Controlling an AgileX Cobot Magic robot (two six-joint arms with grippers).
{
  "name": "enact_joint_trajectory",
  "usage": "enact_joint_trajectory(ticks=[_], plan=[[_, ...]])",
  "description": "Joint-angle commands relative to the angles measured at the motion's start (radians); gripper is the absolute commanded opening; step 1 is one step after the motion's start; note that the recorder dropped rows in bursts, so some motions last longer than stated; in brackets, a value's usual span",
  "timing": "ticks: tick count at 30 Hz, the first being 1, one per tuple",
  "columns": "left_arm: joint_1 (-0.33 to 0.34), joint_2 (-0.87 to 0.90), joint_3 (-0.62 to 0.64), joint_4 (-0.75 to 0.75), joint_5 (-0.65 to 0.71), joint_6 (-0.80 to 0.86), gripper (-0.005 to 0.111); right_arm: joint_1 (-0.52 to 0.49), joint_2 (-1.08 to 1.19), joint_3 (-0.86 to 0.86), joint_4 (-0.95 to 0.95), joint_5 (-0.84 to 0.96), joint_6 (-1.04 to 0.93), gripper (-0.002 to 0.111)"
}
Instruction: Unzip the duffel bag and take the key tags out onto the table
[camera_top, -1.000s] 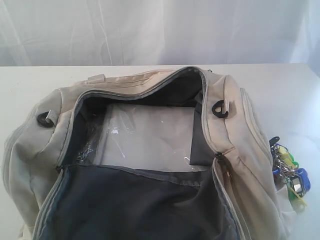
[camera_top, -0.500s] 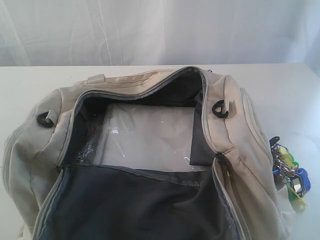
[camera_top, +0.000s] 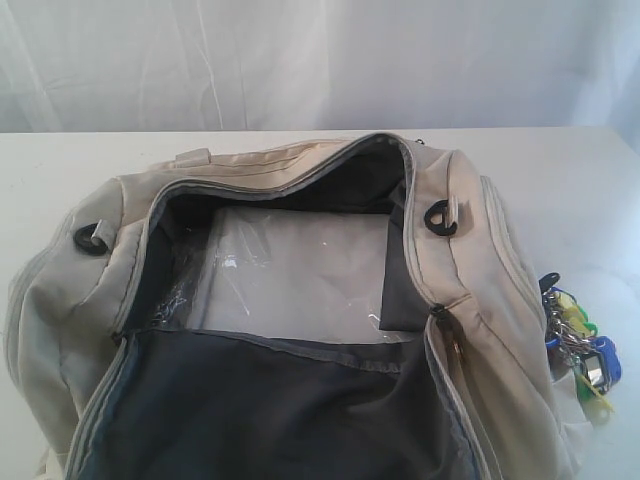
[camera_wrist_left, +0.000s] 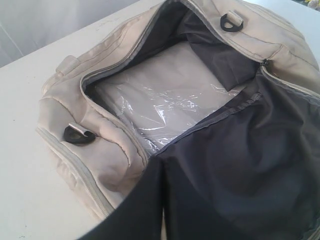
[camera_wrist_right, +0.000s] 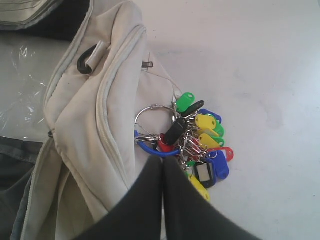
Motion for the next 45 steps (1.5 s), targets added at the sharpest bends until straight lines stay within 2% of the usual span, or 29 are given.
enact_joint_trajectory(ticks=[1,13,16,22,25,30,36,39,43,45], plan=[[-0.001,-0.007,0.007,-0.014,0.003,0.003,0.000,-0.008,-0.004,0.004,-0.005,-0.003,0.005,0.000],[0.012,-0.034,0.007,-0.018,0.005,0.003,0.000,-0.008,-0.004,0.004,-0.005,-0.003,0.005,0.000],[0.054,-0.063,0.007,-0.018,0.007,0.003,0.000,-0.008,-0.004,0.004,-0.007,-0.003,0.005,0.000],[0.181,-0.146,0.035,-0.016,-0.016,0.003,0.000,-0.008,-0.004,0.004,-0.007,-0.003,0.005,0.000],[0.252,-0.218,0.100,-0.016,-0.050,0.003,0.000,-0.008,-0.004,0.004,-0.007,-0.003,0.005,0.000],[0.327,-0.337,0.253,-0.016,-0.116,0.003,0.000,-0.008,-0.004,0.004,-0.007,-0.003,0.005,0.000],[0.340,-0.445,0.464,-0.014,-0.147,0.003,0.000,-0.008,-0.004,0.004,-0.007,-0.003,0.005,0.000],[0.350,-0.489,0.566,-0.014,-0.249,0.005,0.000,-0.008,-0.004,0.004,-0.007,-0.005,0.005,0.000],[0.380,-0.489,0.667,-0.007,-0.279,0.005,0.000,-0.008,-0.004,0.004,-0.007,-0.005,0.005,0.000],[0.388,-0.489,0.706,-0.006,-0.345,0.005,0.000,-0.008,-0.004,0.004,-0.009,-0.005,0.005,0.000]])
